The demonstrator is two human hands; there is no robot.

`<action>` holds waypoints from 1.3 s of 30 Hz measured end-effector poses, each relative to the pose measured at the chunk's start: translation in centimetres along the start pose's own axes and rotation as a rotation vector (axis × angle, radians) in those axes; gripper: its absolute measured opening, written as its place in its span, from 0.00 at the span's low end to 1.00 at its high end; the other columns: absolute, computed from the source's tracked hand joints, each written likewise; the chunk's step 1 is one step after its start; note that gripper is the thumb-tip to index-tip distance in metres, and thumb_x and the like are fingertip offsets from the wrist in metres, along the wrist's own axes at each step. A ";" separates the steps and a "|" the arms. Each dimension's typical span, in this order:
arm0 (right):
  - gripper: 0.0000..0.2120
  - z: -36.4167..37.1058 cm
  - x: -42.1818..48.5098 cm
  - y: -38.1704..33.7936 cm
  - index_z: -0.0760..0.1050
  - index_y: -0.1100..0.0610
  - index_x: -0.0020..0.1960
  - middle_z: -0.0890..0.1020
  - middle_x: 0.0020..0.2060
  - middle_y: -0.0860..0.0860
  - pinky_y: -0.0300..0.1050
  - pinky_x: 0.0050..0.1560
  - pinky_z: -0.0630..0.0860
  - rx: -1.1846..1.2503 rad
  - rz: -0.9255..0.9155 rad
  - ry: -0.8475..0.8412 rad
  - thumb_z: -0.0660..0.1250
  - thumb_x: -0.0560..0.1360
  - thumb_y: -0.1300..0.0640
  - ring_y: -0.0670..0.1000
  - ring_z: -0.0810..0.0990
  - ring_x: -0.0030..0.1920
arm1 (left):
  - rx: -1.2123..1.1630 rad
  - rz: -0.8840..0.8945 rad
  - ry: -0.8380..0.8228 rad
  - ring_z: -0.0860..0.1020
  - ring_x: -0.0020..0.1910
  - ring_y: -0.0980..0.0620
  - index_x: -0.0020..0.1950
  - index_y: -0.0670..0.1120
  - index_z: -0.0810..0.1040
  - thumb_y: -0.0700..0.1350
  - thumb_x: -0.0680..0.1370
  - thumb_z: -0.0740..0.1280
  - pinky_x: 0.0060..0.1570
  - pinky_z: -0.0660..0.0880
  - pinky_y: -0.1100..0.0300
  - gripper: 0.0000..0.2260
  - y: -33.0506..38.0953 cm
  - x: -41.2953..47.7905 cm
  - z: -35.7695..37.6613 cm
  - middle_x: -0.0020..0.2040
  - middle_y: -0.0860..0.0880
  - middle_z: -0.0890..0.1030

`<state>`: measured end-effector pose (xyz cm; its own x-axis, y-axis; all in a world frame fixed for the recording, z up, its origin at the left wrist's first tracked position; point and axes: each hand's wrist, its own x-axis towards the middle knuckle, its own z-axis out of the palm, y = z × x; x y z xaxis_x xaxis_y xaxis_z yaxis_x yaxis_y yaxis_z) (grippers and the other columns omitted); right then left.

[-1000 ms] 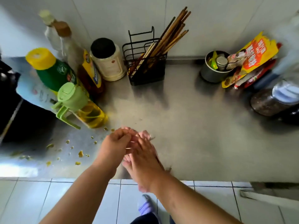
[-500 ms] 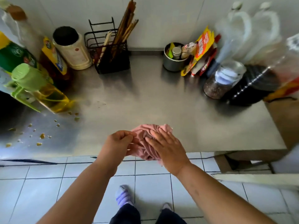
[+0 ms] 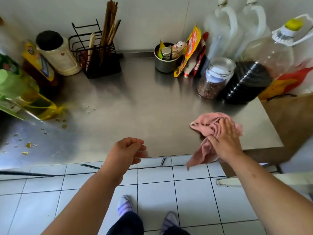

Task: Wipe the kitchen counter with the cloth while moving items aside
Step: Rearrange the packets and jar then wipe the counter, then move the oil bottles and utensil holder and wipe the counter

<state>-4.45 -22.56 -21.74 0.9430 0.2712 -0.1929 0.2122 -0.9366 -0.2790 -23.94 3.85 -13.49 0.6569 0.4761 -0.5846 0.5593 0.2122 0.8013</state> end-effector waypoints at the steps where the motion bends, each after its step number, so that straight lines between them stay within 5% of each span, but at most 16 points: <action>1: 0.39 0.2 0.6 -1.1 0.46 0.61 0.78 0.50 0.78 0.60 0.55 0.76 0.44 -0.017 0.080 0.004 0.58 0.78 0.41 0.59 0.46 0.77 | -0.008 0.008 0.011 0.83 0.36 0.55 0.49 0.44 0.80 0.42 0.78 0.63 0.37 0.77 0.60 0.06 0.2 0.3 -0.7 0.44 0.47 0.85; 5: 0.38 1.7 1.6 -6.7 0.46 0.60 0.78 0.49 0.78 0.61 0.59 0.75 0.43 -0.050 0.109 0.063 0.51 0.78 0.38 0.62 0.46 0.77 | -0.089 0.008 0.064 0.83 0.34 0.53 0.49 0.42 0.80 0.40 0.78 0.63 0.30 0.77 0.63 0.06 0.4 1.8 -4.2 0.45 0.43 0.84; 9: 0.35 4.3 2.3 -14.8 0.48 0.59 0.78 0.51 0.77 0.60 0.58 0.75 0.45 -0.146 -0.043 0.101 0.51 0.79 0.40 0.61 0.47 0.77 | -0.068 -0.020 0.118 0.82 0.39 0.50 0.49 0.43 0.80 0.41 0.79 0.63 0.39 0.77 0.59 0.06 0.2 3.8 -9.2 0.46 0.44 0.85; 17: 0.35 12.1 2.4 -35.9 0.47 0.54 0.79 0.48 0.78 0.57 0.56 0.75 0.43 -0.112 -0.373 0.002 0.50 0.78 0.38 0.58 0.44 0.78 | -0.020 -0.025 0.141 0.80 0.40 0.48 0.47 0.44 0.79 0.38 0.80 0.61 0.42 0.76 0.56 0.08 1.4 7.2 -20.4 0.44 0.44 0.84; 21: 0.33 14.0 0.0 -42.0 0.55 0.54 0.78 0.55 0.78 0.55 0.54 0.76 0.43 -0.039 -0.559 0.016 0.53 0.78 0.39 0.56 0.47 0.78 | 0.019 0.009 0.136 0.81 0.41 0.48 0.46 0.46 0.80 0.39 0.80 0.61 0.47 0.76 0.51 0.08 2.7 8.9 -24.0 0.44 0.45 0.84; 24: 0.27 13.2 -0.8 -43.0 0.67 0.47 0.71 0.64 0.75 0.50 0.53 0.76 0.50 0.124 -0.675 -0.090 0.47 0.78 0.36 0.52 0.55 0.76 | 0.000 0.036 0.102 0.82 0.38 0.51 0.47 0.44 0.80 0.38 0.79 0.61 0.42 0.78 0.57 0.08 3.7 9.8 -25.3 0.42 0.47 0.85; 26: 0.27 11.2 0.3 -43.3 0.77 0.49 0.59 0.78 0.62 0.51 0.52 0.69 0.66 0.364 -0.555 -0.180 0.46 0.79 0.37 0.51 0.72 0.65 | -0.022 0.049 0.076 0.82 0.35 0.52 0.46 0.43 0.80 0.38 0.78 0.62 0.33 0.77 0.63 0.08 4.4 10.2 -25.5 0.40 0.46 0.85; 28: 0.26 8.3 3.2 -44.5 0.79 0.57 0.50 0.84 0.46 0.54 0.49 0.55 0.75 0.650 -0.249 -0.105 0.50 0.80 0.40 0.54 0.80 0.50 | -0.024 0.050 0.065 0.82 0.36 0.51 0.46 0.43 0.81 0.38 0.78 0.63 0.32 0.77 0.62 0.07 5.1 10.6 -25.5 0.40 0.45 0.85; 30: 0.23 5.5 6.7 -46.0 0.75 0.59 0.52 0.83 0.43 0.56 0.47 0.42 0.79 1.069 0.110 -0.226 0.54 0.80 0.40 0.54 0.83 0.42 | -0.037 0.052 0.059 0.82 0.35 0.51 0.45 0.43 0.81 0.38 0.78 0.63 0.32 0.78 0.62 0.07 5.6 10.8 -25.3 0.40 0.44 0.85; 32: 0.18 2.8 10.1 -47.6 0.68 0.56 0.49 0.82 0.41 0.59 0.43 0.31 0.80 1.380 0.278 -0.386 0.58 0.79 0.40 0.53 0.84 0.37 | -0.045 0.057 0.056 0.81 0.36 0.51 0.46 0.43 0.81 0.38 0.78 0.62 0.34 0.77 0.61 0.08 6.1 11.0 -25.1 0.42 0.43 0.85; 35: 0.12 0.5 13.7 -49.6 0.70 0.55 0.49 0.81 0.48 0.65 0.45 0.32 0.81 1.564 0.360 -0.452 0.62 0.79 0.46 0.59 0.84 0.41 | -0.025 0.068 0.071 0.82 0.37 0.52 0.47 0.44 0.81 0.39 0.78 0.62 0.36 0.77 0.61 0.08 6.8 11.5 -24.9 0.42 0.44 0.85; 39: 0.15 -0.1 16.4 -50.9 0.72 0.58 0.62 0.78 0.58 0.62 0.50 0.34 0.83 1.666 0.442 -0.501 0.64 0.78 0.53 0.62 0.82 0.49 | -0.045 0.065 0.126 0.82 0.38 0.50 0.46 0.45 0.81 0.40 0.78 0.63 0.37 0.78 0.59 0.07 7.6 12.1 -24.6 0.42 0.44 0.85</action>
<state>0.26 29.59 -10.64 0.6255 0.4197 -0.6578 -0.7626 0.1506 -0.6291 -24.19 32.26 -11.31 0.6206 0.5932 -0.5128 0.4924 0.2142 0.8436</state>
